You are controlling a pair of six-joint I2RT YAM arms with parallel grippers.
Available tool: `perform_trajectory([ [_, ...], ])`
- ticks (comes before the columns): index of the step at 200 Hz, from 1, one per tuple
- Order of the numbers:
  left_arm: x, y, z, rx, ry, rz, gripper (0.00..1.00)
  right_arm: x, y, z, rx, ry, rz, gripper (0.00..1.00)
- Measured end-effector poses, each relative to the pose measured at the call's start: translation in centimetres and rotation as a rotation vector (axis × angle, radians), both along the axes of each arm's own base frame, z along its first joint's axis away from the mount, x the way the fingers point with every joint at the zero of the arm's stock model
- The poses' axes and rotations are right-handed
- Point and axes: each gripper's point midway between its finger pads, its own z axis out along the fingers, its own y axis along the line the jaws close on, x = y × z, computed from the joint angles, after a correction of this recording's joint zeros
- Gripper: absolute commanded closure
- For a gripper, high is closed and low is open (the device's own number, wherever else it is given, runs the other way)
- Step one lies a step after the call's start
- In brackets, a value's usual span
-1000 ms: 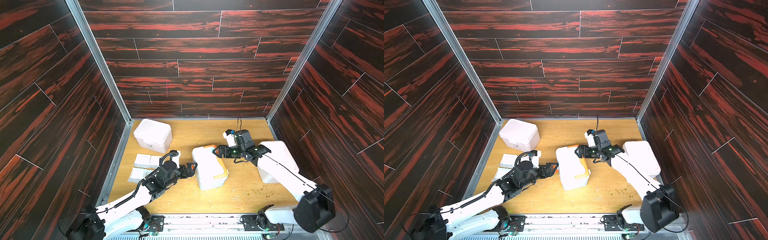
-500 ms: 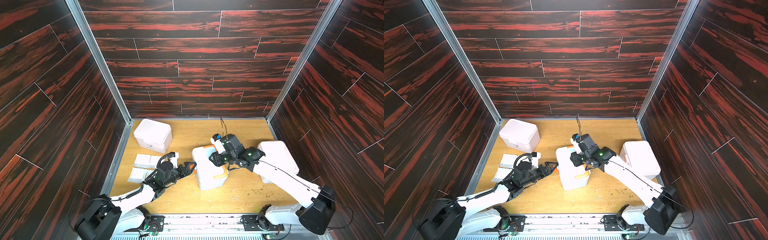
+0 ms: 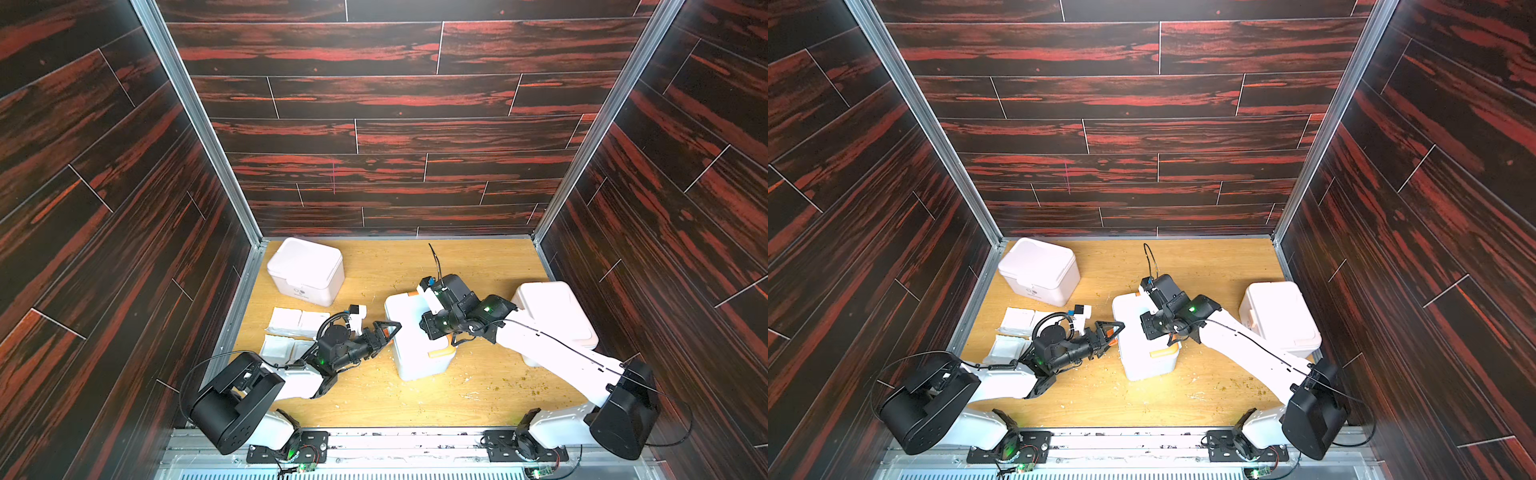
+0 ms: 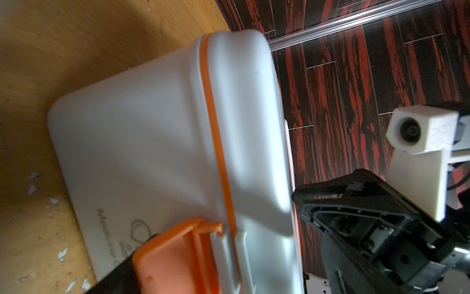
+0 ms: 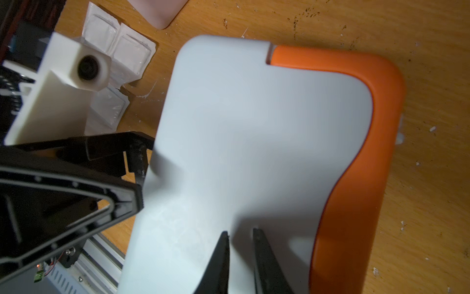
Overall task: Open first aid kits and take out gauze
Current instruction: Fasten the fastener of the first aid kit.
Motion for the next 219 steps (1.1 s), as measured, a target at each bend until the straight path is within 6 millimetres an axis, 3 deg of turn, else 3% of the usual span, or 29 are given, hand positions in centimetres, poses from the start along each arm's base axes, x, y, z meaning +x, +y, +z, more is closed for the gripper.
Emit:
perform_trajectory([
  [73,-0.3,0.2,1.6,-0.051,-0.018,0.005,0.01,0.0,0.2,0.0,0.01,0.004,0.003,0.8],
  [167,-0.9,1.2,2.0,-0.017,-0.026,0.032,0.0,0.1,0.7,-0.1,0.023,0.006,0.009,0.8],
  [219,-0.8,2.9,1.2,0.086,-0.022,0.106,0.0,0.4,0.7,0.1,0.031,-0.001,-0.007,0.61],
])
